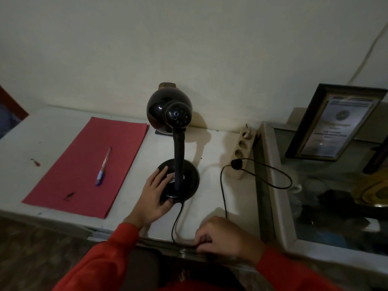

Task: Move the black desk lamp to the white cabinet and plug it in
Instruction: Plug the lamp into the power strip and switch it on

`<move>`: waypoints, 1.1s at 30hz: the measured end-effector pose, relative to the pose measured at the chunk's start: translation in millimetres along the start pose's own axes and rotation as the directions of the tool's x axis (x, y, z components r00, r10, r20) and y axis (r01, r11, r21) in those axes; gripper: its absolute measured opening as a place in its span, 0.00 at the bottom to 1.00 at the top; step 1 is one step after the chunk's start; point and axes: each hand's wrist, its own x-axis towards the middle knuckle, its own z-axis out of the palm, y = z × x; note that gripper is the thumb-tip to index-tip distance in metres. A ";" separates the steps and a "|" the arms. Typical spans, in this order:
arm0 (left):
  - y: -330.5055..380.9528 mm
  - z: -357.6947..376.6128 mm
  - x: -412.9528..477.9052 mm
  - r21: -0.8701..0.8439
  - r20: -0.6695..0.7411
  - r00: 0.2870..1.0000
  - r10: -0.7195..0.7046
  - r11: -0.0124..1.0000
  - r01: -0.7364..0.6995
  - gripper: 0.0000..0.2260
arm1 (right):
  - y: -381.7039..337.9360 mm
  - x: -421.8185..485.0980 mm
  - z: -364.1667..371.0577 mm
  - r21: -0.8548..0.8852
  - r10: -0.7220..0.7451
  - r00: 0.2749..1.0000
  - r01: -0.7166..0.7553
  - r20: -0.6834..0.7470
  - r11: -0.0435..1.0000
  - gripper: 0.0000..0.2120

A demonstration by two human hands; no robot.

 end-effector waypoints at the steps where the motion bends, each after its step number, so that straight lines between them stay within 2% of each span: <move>1: -0.3 1.5 -0.4 0.017 -0.003 1.000 0.006 1.000 -0.006 0.32 | 3.4 0.0 -4.2 -0.003 0.018 0.999 -0.019 -0.029 1.000 0.07; 6: 5.4 9.4 -4.9 0.080 -0.029 0.997 -0.078 0.994 0.080 0.33 | 28.9 2.0 -29.5 -0.020 0.116 0.986 -0.120 -0.117 0.993 0.06; 9: 7.3 12.8 -6.4 0.139 -0.014 0.996 -0.090 0.986 0.091 0.34 | 47.2 3.5 -35.9 -0.059 0.230 0.957 -0.244 -0.175 0.968 0.08; 15: 33.7 26.6 4.9 0.261 -0.054 0.982 -0.182 0.946 0.190 0.31 | 52.0 8.7 -46.7 -0.065 0.355 0.923 -0.368 -0.149 0.928 0.19; 19: 47.7 34.8 23.3 0.278 -0.106 0.963 -0.248 0.922 0.268 0.30 | 52.4 -2.7 -56.5 0.063 0.439 0.879 -0.435 -0.184 0.898 0.22; 21: 51.8 36.9 31.8 0.283 -0.129 0.959 -0.254 0.917 0.281 0.30 | 50.4 -12.4 -67.4 0.088 0.489 0.846 -0.482 -0.214 0.872 0.19; 23: 52.1 35.1 38.2 0.290 -0.131 0.961 -0.242 0.918 0.270 0.31 | 43.2 -24.0 -80.4 0.025 0.498 0.818 -0.513 -0.286 0.858 0.10; 24: 50.3 32.2 41.1 0.290 -0.123 0.966 -0.229 0.922 0.255 0.31 | 38.4 -28.6 -87.1 0.013 0.496 0.802 -0.522 -0.333 0.853 0.10; 26: 40.5 23.3 46.8 0.255 -0.109 0.974 -0.198 0.941 0.220 0.29 | 30.8 -30.4 -96.5 0.021 0.431 0.771 -0.478 -0.469 0.878 0.08; 28: 26.6 11.6 54.0 0.150 -0.065 0.981 -0.182 0.970 0.190 0.28 | 22.9 -20.9 -99.4 0.084 0.322 0.745 -0.338 -0.584 0.937 0.03; 30: 15.0 1.2 61.0 0.083 -0.009 0.991 -0.134 0.987 0.134 0.30 | 15.6 -0.5 -95.7 0.205 0.283 0.758 -0.199 -0.588 0.958 0.12; 33: 7.2 -6.0 65.4 0.049 0.043 0.999 -0.007 0.999 0.005 0.31 | 12.5 35.3 -86.2 0.290 0.303 0.765 -0.159 -0.568 0.944 0.22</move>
